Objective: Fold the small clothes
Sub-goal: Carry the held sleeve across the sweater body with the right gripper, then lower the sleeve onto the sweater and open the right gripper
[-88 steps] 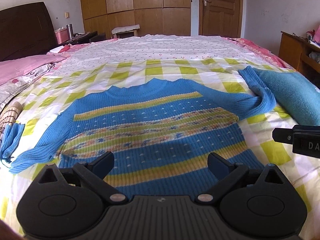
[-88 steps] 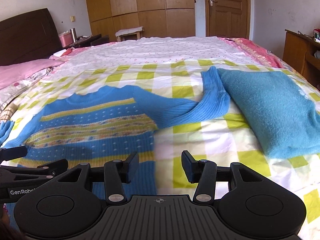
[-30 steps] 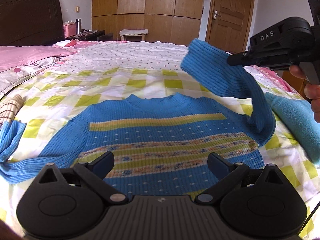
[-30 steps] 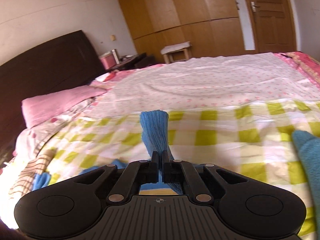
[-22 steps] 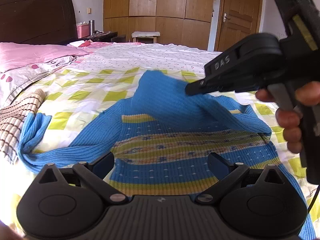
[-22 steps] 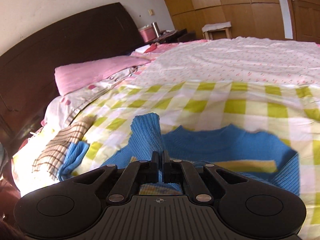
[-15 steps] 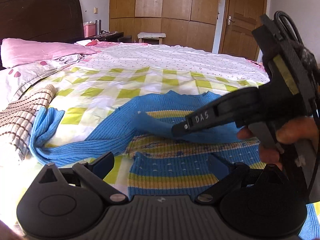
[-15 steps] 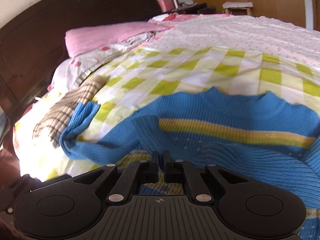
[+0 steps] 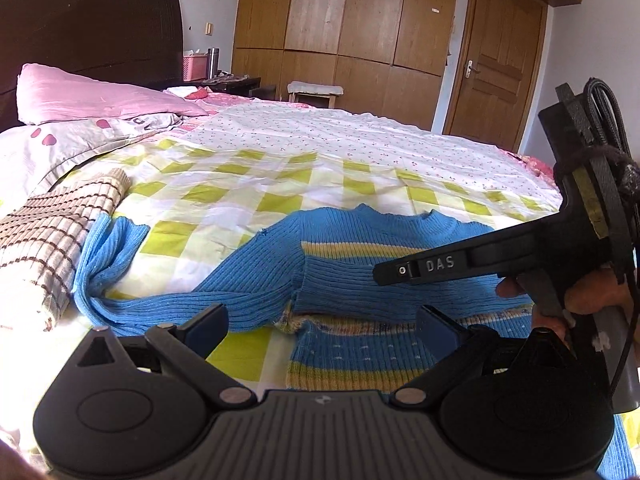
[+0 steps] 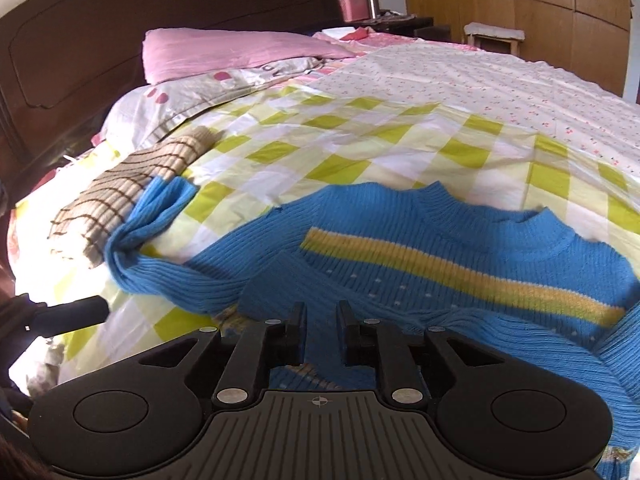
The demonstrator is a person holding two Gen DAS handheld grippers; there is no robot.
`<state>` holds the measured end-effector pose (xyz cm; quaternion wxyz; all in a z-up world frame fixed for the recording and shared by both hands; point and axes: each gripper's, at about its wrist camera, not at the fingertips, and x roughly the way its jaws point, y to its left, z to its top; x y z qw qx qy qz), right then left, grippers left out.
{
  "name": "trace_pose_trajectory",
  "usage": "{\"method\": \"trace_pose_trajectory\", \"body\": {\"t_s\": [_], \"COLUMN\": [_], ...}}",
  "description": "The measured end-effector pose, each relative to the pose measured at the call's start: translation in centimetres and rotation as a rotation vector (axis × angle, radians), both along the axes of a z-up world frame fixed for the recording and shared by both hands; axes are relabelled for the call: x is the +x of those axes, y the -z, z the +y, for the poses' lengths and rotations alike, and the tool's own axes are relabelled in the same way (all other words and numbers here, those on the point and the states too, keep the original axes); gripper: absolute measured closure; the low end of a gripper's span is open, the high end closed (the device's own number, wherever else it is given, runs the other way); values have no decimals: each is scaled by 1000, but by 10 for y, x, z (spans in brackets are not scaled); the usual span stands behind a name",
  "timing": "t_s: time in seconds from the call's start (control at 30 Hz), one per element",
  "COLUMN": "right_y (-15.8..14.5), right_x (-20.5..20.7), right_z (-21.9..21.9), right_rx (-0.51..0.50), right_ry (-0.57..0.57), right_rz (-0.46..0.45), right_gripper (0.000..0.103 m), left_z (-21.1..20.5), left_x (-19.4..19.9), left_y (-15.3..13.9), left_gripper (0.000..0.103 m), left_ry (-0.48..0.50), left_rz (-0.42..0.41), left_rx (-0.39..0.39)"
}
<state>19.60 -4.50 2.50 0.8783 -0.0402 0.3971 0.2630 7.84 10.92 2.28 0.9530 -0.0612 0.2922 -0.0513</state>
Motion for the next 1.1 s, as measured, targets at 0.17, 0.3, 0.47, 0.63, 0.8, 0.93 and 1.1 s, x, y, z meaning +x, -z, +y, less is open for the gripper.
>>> {"method": "trace_pose_trajectory", "body": {"t_s": [0.17, 0.3, 0.47, 0.63, 0.8, 0.93, 1.1], "right_y": [-7, -12, -15, -16, -7, 10, 29], "right_x": [16, 29, 26, -13, -33, -22, -13], "right_z": [-22, -42, -61, -45, 3, 34, 49], "right_rx": [46, 35, 45, -13, -92, -155, -228], "right_ry": [81, 125, 139, -5, -212, -283, -338], "right_rz": [-10, -4, 11, -41, -90, -106, -107], "right_gripper": [74, 69, 68, 68, 68, 66, 67], "left_z": [9, 10, 9, 13, 17, 26, 36], "left_x": [2, 3, 1, 2, 1, 3, 5], "left_y": [0, 1, -1, -1, -2, -2, -2], "left_gripper": [0, 0, 0, 0, 0, 0, 0], "left_ry": [-19, -28, -33, -49, -69, -94, -119], "left_rz": [-1, -12, -34, -35, -45, -39, -38], "left_rx": [-34, -15, 10, 0, -6, -24, -32]}}
